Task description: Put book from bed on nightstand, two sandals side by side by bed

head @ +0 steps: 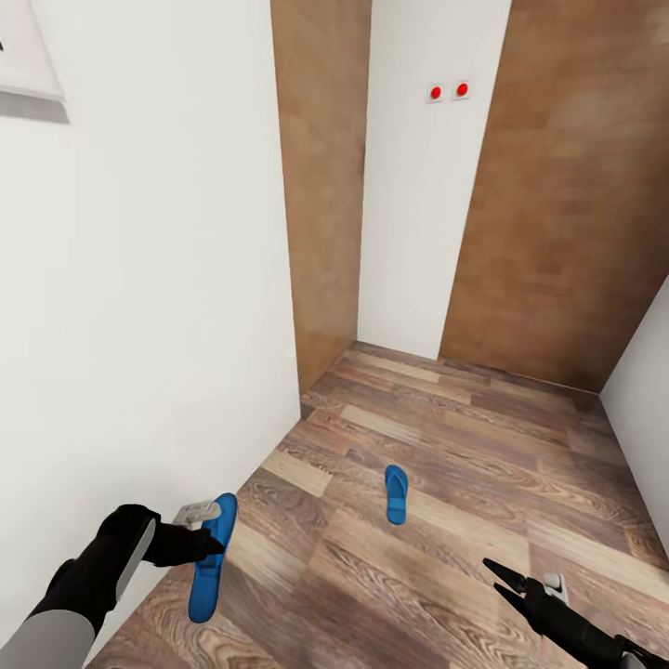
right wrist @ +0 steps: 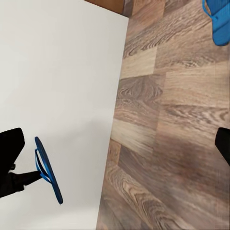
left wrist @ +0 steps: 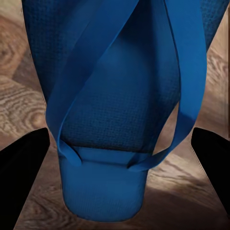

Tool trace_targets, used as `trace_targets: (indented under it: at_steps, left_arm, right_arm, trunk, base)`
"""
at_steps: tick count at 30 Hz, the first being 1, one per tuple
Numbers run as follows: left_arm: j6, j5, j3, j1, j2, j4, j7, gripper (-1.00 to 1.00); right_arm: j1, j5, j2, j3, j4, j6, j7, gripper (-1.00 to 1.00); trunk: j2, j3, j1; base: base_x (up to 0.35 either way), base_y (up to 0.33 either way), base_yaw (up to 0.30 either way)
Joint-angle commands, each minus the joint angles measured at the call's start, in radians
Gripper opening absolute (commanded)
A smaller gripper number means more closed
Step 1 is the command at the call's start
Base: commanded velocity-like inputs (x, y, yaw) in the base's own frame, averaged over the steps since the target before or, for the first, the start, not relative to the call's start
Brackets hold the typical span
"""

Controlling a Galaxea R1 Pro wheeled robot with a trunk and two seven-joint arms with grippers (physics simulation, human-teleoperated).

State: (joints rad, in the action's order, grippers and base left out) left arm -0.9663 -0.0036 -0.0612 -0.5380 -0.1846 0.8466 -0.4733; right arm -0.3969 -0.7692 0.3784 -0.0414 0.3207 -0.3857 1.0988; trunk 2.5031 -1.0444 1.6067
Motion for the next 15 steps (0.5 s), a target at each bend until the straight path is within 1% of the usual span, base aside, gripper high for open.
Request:
trace_targets:
  at_steps: [1, 5, 15]
  left_arm:
    - [-0.006, 0.000, -0.002, 0.000, 0.000, 0.001, -0.004, -1.00]
    - [-0.006, -0.001, -0.003, 0.000, -0.001, 0.000, -0.004, -1.00]
    - [-0.006, -0.001, -0.002, 0.000, 0.000, -0.001, -0.003, -1.00]
  right_arm:
    - [0.000, -0.003, -0.002, -0.002, 0.000, -0.010, 0.002, 1.00]
    - [0.000, -0.003, -0.007, -0.002, 0.000, -0.010, 0.002, 1.00]
    - [0.000, -0.002, -0.008, -0.003, 0.000, -0.014, 0.004, 1.00]
  trunk:
    - [0.000, -0.001, 0.000]
    - [0.000, -0.001, 0.000]
    - [0.000, -0.001, 0.000]
  base:
    - [0.131, -0.123, 0.000]
    - [0.131, -0.123, 0.000]
    - [0.131, -0.122, 0.000]
